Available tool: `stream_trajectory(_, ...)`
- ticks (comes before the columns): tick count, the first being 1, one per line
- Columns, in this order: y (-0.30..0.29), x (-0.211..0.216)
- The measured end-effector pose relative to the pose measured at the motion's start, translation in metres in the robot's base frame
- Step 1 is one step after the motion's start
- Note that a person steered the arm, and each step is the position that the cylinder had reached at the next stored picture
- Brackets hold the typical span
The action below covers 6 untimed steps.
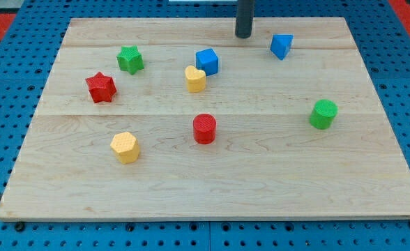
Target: Move the blue triangle diagonal to the green circle
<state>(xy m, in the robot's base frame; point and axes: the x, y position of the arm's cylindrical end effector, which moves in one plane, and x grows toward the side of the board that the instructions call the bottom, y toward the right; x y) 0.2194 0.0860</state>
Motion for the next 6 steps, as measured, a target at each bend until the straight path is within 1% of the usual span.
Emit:
stream_trajectory(1, 0.091, 0.01)
stream_trajectory(2, 0.087, 0.061)
stream_trajectory(3, 0.018, 0.077)
stream_trajectory(4, 0.017, 0.058)
stream_trajectory(5, 0.045, 0.031)
stream_trajectory(6, 0.027, 0.001)
